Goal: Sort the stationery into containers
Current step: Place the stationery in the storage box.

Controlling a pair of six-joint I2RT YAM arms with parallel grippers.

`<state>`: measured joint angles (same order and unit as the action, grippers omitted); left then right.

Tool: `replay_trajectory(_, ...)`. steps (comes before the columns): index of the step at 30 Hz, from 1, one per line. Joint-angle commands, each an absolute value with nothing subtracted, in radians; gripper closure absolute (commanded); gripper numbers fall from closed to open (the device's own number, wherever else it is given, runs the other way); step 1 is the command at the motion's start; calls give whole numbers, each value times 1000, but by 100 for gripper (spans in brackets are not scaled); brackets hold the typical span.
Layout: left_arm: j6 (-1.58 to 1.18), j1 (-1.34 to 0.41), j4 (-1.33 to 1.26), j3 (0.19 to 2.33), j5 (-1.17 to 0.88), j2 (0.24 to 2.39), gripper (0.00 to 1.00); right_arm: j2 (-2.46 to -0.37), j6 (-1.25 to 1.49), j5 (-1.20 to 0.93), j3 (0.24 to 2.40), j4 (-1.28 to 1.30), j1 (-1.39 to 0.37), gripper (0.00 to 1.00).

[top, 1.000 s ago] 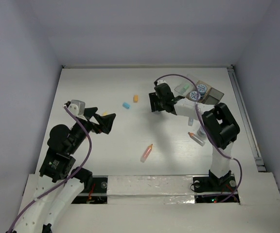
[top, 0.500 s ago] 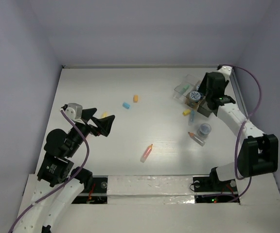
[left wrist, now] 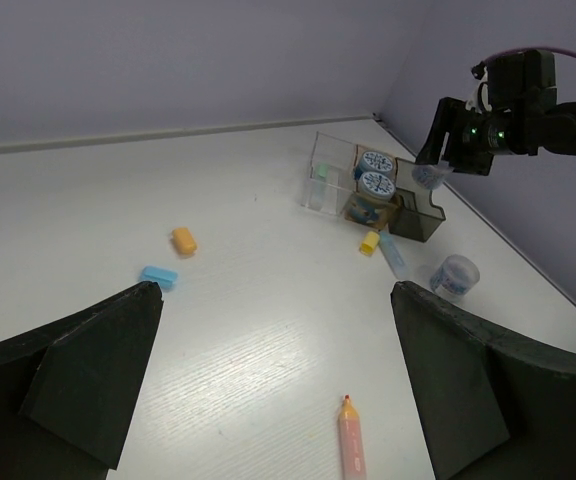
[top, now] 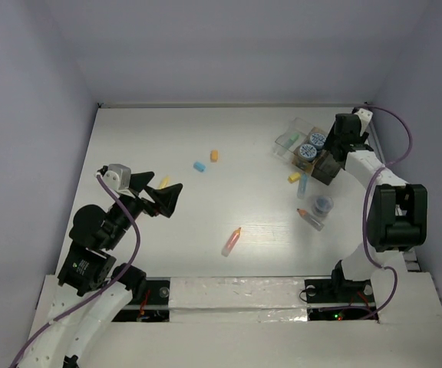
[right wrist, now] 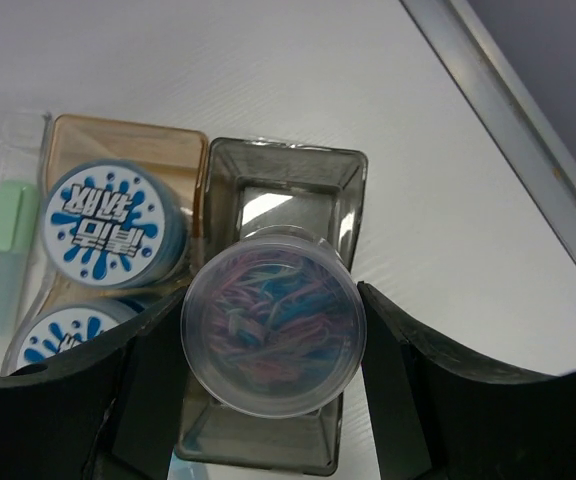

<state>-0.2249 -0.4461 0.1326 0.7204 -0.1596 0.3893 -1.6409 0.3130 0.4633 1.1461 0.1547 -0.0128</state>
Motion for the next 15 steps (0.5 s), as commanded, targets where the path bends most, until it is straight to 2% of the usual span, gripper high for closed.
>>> replay_trajectory(1, -215, -462, 103, 755, -152, 380, 1, -1641, 308, 483, 1194, 104, 11, 63)
replay_trajectory(7, -212, -462, 101, 756, -150, 390, 1, -1693, 319, 443, 1189, 91, 20, 53)
replay_trajectory(10, -212, -462, 100, 756, -152, 391, 1, -1710, 319, 437, 1201, 90, 20, 43)
replay_trajectory(11, -212, -462, 101, 756, -150, 391, 1, -1716, 318, 437, 1203, 87, 20, 36)
replay_trajectory(15, -212, -462, 100, 756, -150, 391, 1, -1717, 314, 437, 1215, 81, 20, 29)
